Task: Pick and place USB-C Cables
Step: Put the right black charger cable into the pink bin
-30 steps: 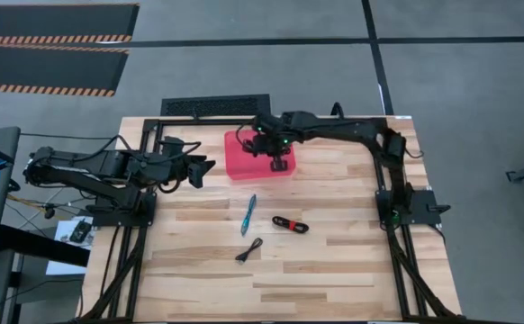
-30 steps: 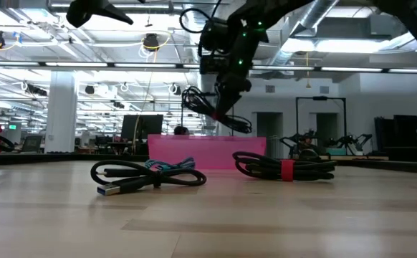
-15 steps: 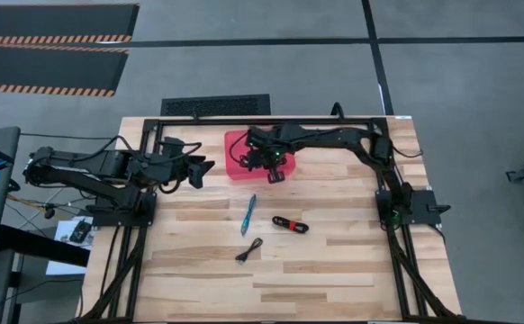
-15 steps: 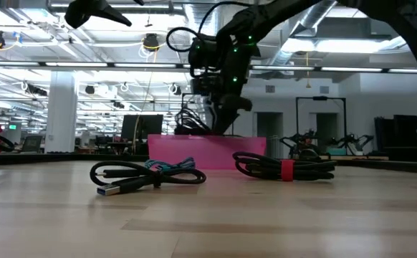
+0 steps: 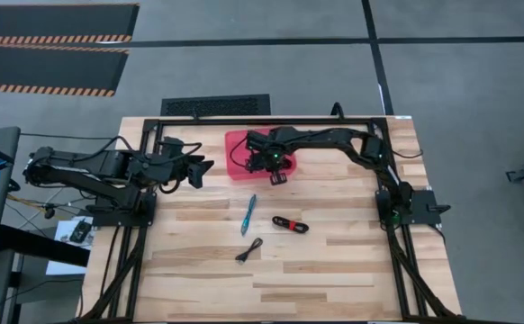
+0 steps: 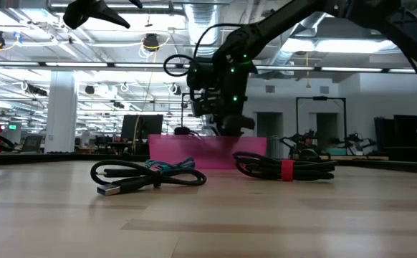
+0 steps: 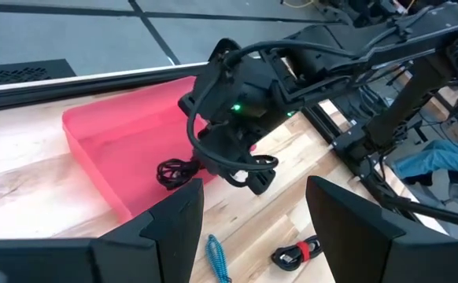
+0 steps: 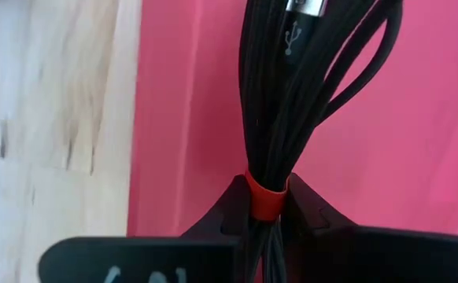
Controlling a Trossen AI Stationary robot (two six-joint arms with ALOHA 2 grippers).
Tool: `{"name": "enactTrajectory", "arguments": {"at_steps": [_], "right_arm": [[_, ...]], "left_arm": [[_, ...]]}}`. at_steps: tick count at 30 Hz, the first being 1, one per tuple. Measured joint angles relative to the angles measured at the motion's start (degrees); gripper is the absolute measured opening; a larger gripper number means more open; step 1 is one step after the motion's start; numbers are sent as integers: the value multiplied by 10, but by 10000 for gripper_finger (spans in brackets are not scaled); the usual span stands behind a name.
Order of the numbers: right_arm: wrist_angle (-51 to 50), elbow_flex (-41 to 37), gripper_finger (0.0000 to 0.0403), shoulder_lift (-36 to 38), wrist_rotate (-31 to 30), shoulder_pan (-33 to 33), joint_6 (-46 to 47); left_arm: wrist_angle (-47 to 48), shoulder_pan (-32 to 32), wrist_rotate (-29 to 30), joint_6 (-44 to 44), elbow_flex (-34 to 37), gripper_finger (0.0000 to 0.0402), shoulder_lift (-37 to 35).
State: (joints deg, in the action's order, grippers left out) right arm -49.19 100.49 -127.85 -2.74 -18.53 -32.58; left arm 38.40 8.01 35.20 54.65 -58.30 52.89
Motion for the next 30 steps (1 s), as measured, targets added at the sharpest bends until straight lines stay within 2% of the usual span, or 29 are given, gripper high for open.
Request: {"name": "enactTrajectory", "arguments": {"at_steps": [5, 10, 21, 30], "right_arm": [[-3, 0, 49, -8, -1, -4, 7], [1, 0, 69, -9, -2, -8, 27], [2, 0, 141, -9, 1, -26, 68], [-10, 6, 213, -8, 33, -27, 88]], "left_arm": [[3, 0, 1, 0, 0, 214, 0], [4, 0, 0, 0, 0, 214, 0], [4, 0, 0, 0, 0, 214, 0], [4, 0, -4, 0, 0, 214, 0]]}}
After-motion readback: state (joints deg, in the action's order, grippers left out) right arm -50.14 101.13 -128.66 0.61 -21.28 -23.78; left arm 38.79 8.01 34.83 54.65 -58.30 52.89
